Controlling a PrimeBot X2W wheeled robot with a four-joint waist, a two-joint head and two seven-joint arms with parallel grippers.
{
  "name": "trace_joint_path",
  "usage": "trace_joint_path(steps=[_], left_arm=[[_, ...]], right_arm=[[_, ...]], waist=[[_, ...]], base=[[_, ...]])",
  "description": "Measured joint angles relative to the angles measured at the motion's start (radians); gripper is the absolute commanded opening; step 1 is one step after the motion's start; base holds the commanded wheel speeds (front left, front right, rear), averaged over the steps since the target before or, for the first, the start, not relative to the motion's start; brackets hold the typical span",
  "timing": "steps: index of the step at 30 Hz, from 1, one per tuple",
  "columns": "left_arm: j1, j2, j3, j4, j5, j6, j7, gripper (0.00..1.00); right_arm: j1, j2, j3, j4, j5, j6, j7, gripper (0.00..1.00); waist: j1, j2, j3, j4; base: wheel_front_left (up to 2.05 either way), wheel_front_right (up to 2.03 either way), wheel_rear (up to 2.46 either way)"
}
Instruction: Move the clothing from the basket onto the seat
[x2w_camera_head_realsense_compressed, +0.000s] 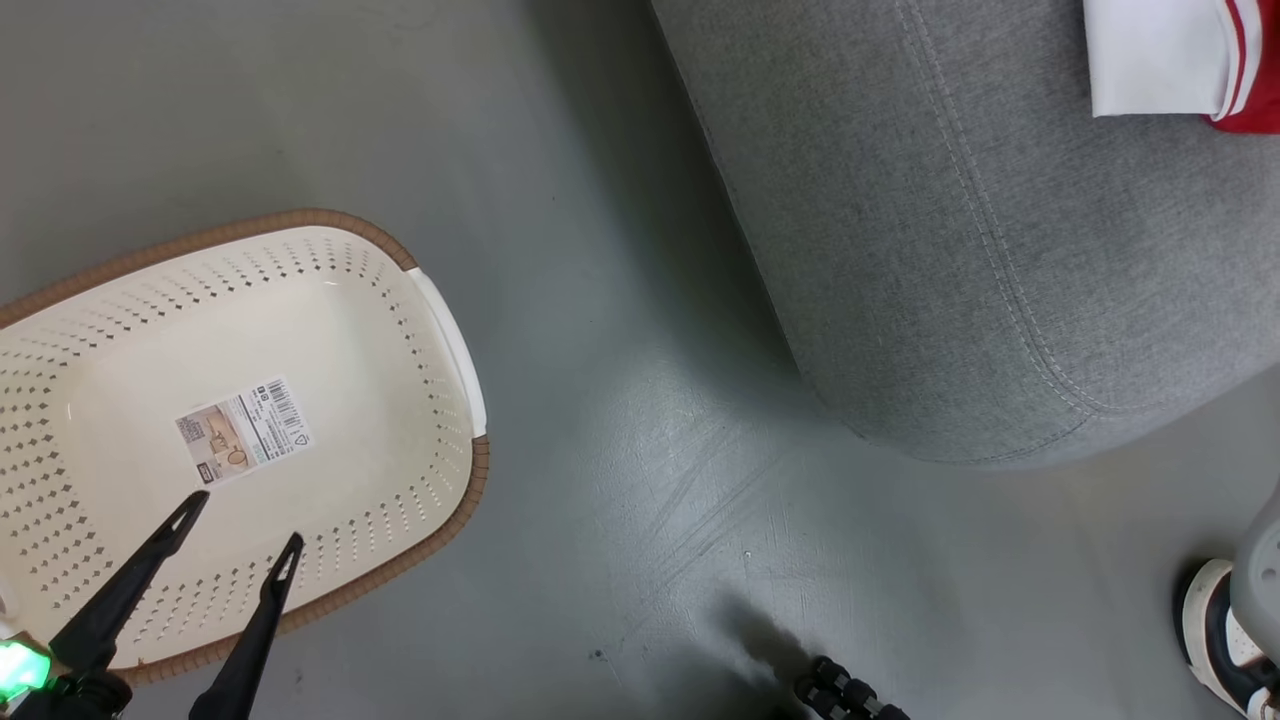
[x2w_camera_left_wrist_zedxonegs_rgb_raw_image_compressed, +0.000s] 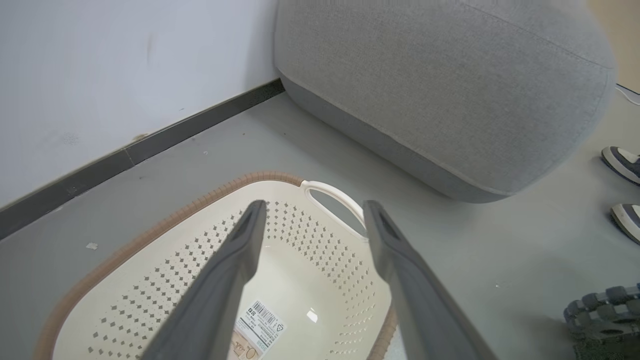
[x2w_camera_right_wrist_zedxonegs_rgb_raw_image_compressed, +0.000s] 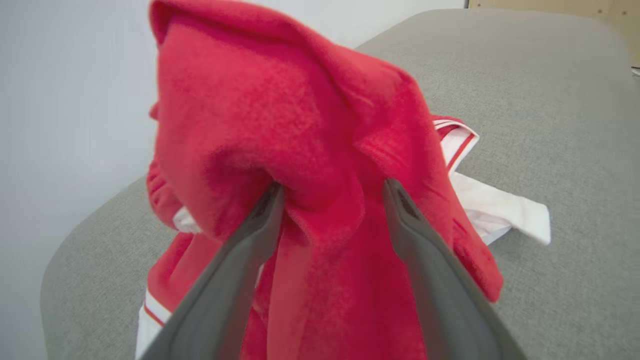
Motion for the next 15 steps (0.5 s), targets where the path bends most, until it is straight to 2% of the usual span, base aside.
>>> trace_joint_path(steps=[15], left_arm=[[-0.092,-0.027,-0.072,0.014,-0.007,0.000,0.000,1.00]], right_arm=[[0.000,0.000,-0.030,0.043,-0.078,0.000,-0.041,1.00]], waist=[[0.0000,0.0000,-0.055,-0.006]], base=[[0.00,0.00,0.00]])
